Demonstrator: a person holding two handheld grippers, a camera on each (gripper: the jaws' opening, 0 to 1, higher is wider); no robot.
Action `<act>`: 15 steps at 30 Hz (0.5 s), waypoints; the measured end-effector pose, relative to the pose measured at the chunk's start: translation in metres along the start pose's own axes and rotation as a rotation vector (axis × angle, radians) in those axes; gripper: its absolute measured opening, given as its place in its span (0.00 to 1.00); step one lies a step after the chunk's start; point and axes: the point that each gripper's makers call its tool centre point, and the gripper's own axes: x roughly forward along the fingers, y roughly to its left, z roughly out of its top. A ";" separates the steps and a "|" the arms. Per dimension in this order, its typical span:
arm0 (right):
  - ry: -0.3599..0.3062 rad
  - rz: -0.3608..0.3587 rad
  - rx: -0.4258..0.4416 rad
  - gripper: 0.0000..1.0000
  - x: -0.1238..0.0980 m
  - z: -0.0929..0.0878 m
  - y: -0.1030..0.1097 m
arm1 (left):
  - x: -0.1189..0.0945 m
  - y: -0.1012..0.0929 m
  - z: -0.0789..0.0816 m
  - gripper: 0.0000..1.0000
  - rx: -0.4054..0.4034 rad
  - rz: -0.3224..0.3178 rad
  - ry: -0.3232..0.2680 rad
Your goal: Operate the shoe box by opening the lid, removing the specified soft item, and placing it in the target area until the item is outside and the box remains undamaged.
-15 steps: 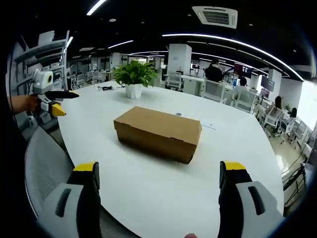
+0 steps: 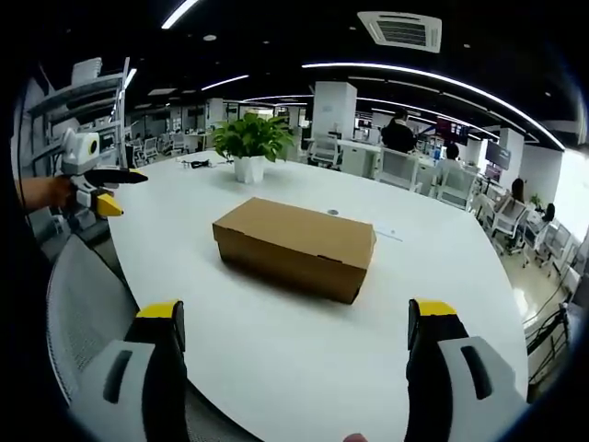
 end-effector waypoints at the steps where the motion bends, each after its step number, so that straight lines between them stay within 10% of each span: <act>1: 0.001 0.000 -0.001 0.96 0.000 0.000 0.000 | 0.000 0.000 0.000 1.00 0.000 -0.001 0.000; 15: 0.002 0.010 0.002 0.96 0.001 -0.001 -0.001 | 0.004 0.003 -0.005 1.00 -0.002 -0.004 0.001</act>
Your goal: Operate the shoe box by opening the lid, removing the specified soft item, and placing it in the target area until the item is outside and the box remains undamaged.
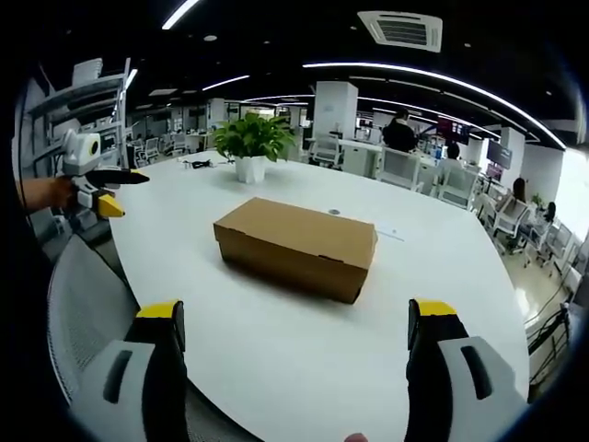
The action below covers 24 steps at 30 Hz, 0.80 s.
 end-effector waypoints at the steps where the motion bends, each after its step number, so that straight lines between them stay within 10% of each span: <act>1: 0.000 0.002 -0.001 0.96 0.000 0.000 0.000 | 0.000 0.000 0.000 1.00 0.000 0.000 0.002; 24: 0.019 0.042 -0.019 0.96 0.012 0.002 -0.008 | 0.013 -0.004 -0.001 0.99 0.011 -0.011 0.033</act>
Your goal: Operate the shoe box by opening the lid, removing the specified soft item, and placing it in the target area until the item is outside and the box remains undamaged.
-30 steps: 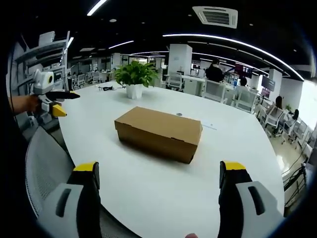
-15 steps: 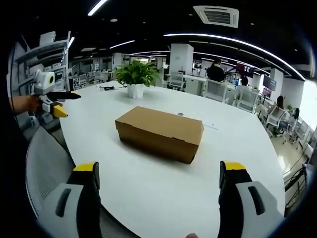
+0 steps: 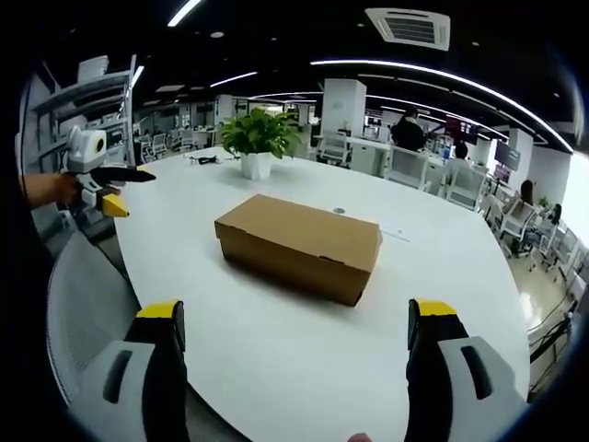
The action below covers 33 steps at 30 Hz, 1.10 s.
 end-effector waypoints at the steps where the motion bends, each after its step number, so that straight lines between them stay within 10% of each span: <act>1: 0.000 0.001 -0.001 0.96 0.000 0.000 0.000 | 0.001 0.000 0.000 0.99 0.001 -0.001 0.001; 33: 0.054 0.063 -0.054 0.95 0.024 0.005 -0.040 | 0.047 -0.004 0.002 0.98 0.005 -0.025 0.045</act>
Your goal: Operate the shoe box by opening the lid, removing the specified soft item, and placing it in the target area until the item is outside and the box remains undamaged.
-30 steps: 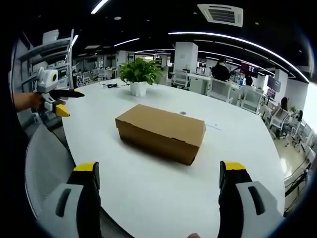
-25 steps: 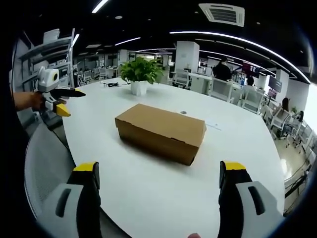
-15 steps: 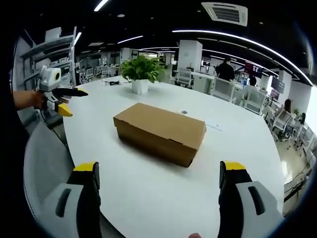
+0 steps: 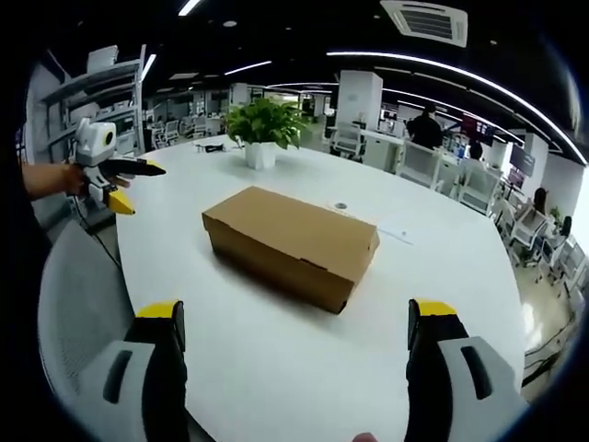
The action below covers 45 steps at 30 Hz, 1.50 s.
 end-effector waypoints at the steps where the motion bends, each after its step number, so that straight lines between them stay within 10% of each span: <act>1: 0.001 0.001 -0.001 0.94 0.000 0.000 -0.001 | 0.001 0.000 0.000 0.98 0.001 -0.001 0.002; 45: 0.029 0.155 -0.117 0.82 0.088 -0.012 -0.051 | 0.085 0.011 -0.015 0.86 0.009 0.021 0.049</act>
